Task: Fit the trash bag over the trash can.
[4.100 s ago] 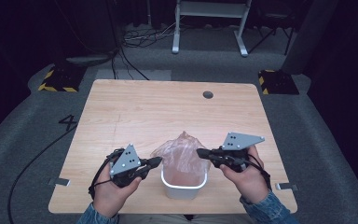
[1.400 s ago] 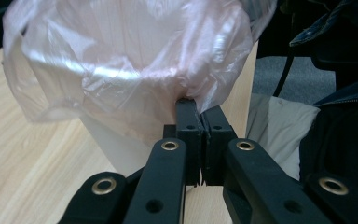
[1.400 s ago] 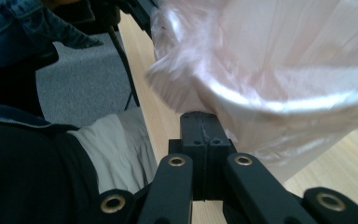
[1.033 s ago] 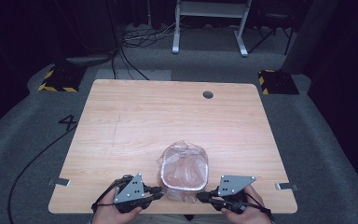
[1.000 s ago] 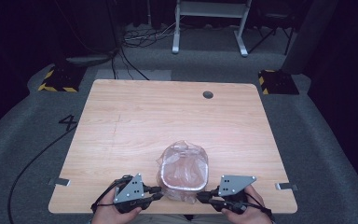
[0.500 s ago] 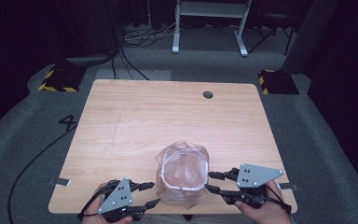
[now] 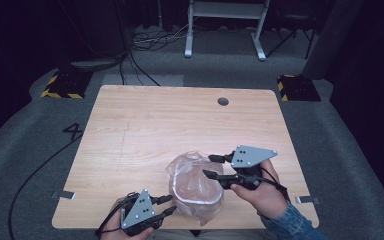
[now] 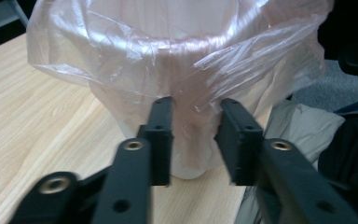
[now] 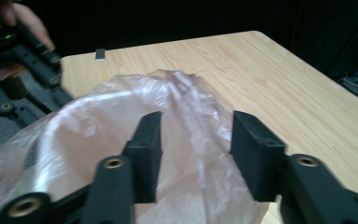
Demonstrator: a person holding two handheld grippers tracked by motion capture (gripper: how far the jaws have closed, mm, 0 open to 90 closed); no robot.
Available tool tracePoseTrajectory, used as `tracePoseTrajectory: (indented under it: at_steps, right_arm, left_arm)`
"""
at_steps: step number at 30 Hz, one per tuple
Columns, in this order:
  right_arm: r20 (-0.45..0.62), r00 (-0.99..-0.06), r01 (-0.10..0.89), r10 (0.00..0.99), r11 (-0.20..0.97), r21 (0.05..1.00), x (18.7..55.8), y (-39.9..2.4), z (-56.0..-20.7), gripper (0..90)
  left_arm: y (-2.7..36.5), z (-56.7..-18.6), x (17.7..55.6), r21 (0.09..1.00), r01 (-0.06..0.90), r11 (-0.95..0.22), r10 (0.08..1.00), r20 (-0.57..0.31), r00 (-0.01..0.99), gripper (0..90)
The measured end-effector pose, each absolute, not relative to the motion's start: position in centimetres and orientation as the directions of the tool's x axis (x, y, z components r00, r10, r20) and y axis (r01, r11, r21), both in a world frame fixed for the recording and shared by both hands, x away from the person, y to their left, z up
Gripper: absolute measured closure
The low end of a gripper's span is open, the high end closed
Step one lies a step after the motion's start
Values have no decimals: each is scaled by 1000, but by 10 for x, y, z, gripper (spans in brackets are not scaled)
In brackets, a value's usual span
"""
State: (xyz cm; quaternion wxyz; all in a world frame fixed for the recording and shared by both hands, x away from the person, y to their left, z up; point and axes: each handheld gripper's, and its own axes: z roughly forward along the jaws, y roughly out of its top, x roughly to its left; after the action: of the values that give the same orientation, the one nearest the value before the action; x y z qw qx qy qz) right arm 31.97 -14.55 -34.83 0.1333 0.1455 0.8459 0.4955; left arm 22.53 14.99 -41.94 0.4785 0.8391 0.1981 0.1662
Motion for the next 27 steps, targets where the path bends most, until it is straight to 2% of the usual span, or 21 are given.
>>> tracePoseTrajectory:
  at_steps: [2, 4, 6, 16, 21, 27]
  right_arm:
    - [-57, -929, 132, 365, 472, 872, 327, -142, -350, 744]
    - [-36, -930, 149, 367, 465, 873, 333, -141, -351, 824]
    - [-17, -929, 164, 371, 452, 877, 338, -140, -351, 860]
    - [32, -892, 266, 450, 468, 842, 383, -144, -372, 890]
    - [115, -900, 322, 421, 464, 825, 394, -149, -388, 893]
    - [139, -896, 348, 422, 473, 810, 395, -157, -401, 887]
  left_arm:
    - [150, -420, 225, 867, 175, -467, 502, 97, 859, 773]
    - [149, -420, 224, 866, 183, -466, 513, 95, 853, 807]
    - [148, -422, 225, 862, 186, -472, 519, 101, 849, 822]
    - [141, -434, 230, 845, 215, -490, 531, 94, 842, 838]
    - [139, -437, 234, 844, 228, -486, 536, 82, 840, 860]
    - [136, -440, 240, 835, 237, -496, 532, 76, 844, 896]
